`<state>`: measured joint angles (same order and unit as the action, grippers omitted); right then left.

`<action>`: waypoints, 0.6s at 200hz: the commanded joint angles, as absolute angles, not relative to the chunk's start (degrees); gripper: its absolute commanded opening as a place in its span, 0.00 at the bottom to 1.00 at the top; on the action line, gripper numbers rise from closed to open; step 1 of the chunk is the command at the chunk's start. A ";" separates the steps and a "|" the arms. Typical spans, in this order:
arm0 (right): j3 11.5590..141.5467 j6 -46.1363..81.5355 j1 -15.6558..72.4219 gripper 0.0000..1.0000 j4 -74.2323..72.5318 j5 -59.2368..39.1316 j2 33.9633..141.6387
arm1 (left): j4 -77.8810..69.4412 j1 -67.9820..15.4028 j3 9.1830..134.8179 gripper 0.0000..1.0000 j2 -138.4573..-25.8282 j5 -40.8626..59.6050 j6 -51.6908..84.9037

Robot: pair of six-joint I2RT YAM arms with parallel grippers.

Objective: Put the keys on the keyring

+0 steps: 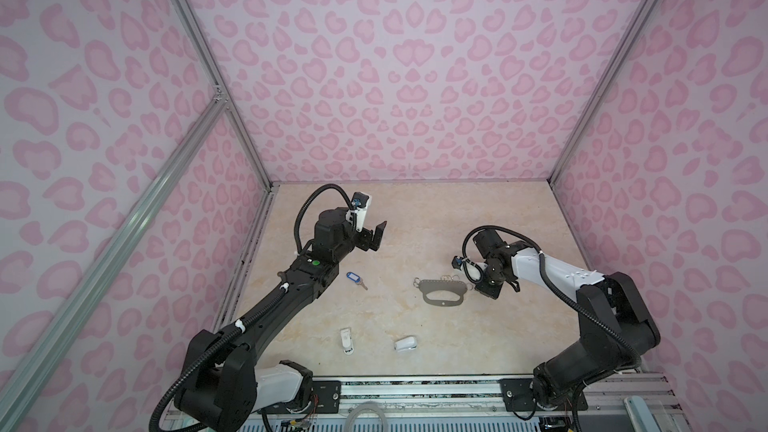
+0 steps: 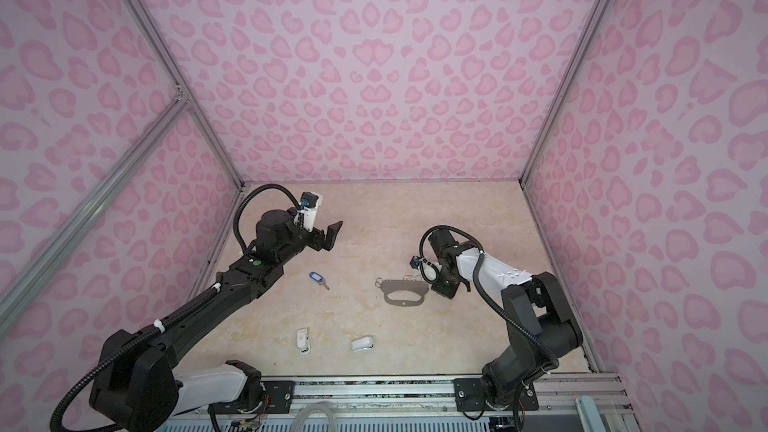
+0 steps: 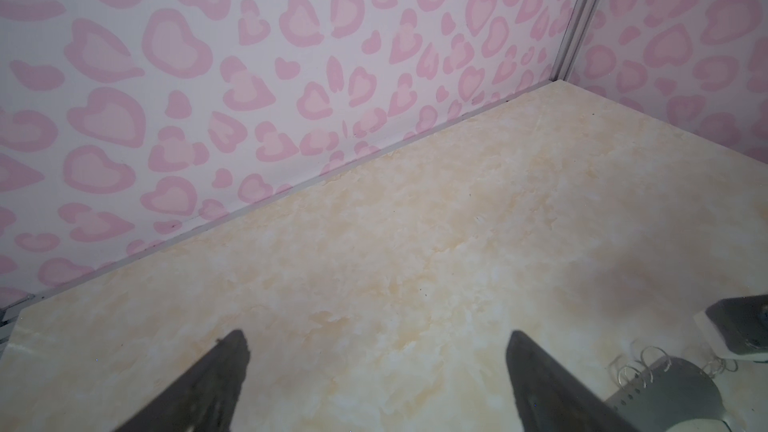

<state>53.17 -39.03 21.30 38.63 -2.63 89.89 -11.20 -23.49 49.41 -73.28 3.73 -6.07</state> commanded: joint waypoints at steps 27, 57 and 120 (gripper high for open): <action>48.76 -37.18 19.01 0.39 34.83 2.58 84.25 | -11.67 -23.38 50.19 0.97 -74.06 2.52 -5.04; 44.87 -29.99 18.55 0.46 23.86 6.42 73.05 | -11.87 -23.35 47.01 0.97 -69.88 -2.47 1.72; 41.41 -9.94 28.36 0.39 10.62 14.72 57.31 | 3.09 -23.38 44.92 0.97 -66.59 -10.99 20.99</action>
<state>43.11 -21.32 24.36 17.87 8.88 60.77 -3.11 -23.49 46.04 -67.68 -5.52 10.46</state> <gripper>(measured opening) 0.396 0.975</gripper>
